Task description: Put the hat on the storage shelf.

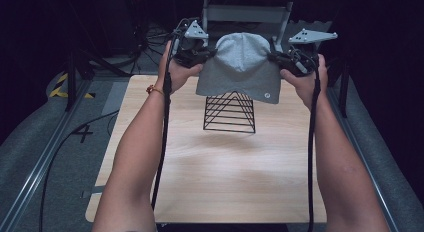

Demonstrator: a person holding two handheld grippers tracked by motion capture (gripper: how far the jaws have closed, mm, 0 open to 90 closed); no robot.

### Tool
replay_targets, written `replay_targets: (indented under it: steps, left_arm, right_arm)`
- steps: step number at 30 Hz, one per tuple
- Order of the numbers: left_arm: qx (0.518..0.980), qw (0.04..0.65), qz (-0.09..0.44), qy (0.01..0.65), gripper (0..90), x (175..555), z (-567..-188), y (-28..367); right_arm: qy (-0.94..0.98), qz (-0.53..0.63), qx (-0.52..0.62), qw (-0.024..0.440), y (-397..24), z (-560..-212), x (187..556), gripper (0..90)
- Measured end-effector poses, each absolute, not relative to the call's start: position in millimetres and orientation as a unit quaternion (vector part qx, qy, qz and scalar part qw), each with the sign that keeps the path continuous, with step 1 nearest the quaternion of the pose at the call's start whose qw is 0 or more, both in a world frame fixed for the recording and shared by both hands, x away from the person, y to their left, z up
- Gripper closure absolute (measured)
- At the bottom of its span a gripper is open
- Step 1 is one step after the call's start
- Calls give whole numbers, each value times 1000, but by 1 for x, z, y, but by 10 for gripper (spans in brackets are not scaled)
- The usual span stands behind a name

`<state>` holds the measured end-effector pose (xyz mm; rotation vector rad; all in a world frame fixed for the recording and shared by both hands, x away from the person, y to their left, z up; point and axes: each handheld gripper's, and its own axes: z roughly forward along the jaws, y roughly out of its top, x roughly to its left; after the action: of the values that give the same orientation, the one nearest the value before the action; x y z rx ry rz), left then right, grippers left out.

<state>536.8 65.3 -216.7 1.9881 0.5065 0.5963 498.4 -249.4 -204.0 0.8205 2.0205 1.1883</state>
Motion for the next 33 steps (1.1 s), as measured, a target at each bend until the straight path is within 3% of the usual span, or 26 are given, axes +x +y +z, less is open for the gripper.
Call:
replay_targets:
  steps: [18,33]
  left_arm:
    - [808,513,233,172,860,503,-207,81]
    - [803,530,213,171,860,496,-225,93]
  right_arm:
    - [773,466,288,321,-248,-198,473,863]
    - [781,466,276,312,-246,-211,465,862]
